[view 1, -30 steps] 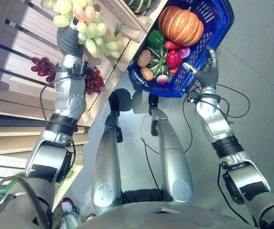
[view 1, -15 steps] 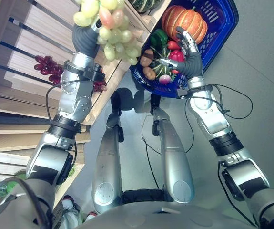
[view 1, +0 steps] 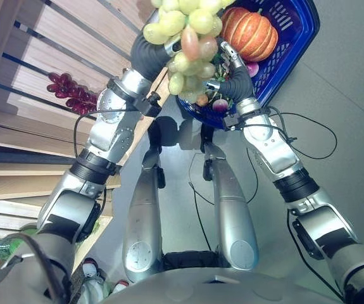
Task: Pick up fruits and vegetables into the basket
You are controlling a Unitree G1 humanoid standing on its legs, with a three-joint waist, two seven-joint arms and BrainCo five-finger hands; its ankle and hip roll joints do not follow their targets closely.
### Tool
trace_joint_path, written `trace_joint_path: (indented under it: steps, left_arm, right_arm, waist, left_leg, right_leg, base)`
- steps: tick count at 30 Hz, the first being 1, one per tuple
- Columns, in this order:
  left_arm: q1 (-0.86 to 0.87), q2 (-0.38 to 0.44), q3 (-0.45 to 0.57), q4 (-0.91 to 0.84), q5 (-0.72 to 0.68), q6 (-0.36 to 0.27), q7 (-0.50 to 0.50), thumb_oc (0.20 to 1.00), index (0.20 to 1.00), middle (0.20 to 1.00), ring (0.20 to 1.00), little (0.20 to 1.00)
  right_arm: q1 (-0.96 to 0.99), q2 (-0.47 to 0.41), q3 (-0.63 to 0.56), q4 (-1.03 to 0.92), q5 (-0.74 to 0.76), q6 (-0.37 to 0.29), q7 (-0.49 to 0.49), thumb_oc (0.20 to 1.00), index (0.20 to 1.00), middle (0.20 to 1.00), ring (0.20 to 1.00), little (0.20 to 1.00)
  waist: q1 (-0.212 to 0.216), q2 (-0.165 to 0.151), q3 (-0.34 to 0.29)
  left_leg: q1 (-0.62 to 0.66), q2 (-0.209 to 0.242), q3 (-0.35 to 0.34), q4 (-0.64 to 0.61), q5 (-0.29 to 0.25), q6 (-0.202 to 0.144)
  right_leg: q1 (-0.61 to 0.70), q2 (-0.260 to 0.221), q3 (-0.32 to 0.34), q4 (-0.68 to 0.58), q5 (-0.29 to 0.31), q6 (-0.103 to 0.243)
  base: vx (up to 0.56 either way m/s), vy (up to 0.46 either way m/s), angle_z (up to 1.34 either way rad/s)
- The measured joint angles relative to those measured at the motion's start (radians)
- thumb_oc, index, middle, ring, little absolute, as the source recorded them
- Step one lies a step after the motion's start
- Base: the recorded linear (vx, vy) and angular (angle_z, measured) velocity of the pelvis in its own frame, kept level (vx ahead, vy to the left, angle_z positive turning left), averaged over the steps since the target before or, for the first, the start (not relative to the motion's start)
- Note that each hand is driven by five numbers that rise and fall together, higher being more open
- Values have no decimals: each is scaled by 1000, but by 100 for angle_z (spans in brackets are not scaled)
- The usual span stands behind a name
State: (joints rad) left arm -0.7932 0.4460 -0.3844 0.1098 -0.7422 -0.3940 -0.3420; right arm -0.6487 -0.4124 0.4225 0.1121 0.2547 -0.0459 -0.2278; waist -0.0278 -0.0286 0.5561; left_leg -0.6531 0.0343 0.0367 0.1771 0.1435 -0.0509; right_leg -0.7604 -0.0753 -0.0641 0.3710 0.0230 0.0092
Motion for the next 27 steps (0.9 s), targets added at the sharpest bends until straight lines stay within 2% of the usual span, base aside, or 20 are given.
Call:
trace_joint_path:
  steps: [14,27]
  left_arm:
    - [-4,-8,-18,-19,8,0,-3,200,200,200,200,200]
    - [-21,-17,-44,-20,39,0,-17,200,200,200,200,200]
  right_arm:
    - [-32,1,65,0,82,42,43,1000,1000,1000,1000,1000]
    - [-37,-1,76,0,119,44,59,1000,1000,1000,1000,1000]
  waist:
    - [3,0,0]
    - [3,0,0]
  left_leg:
    - [3,-1,-2,-8,5,0]
    - [3,-1,-3,-8,6,0]
  right_leg:
    - [0,0,-2,0,0,0]
    - [0,0,-3,-1,0,0]
  base:
    - [0,0,0]
    - [0,0,0]
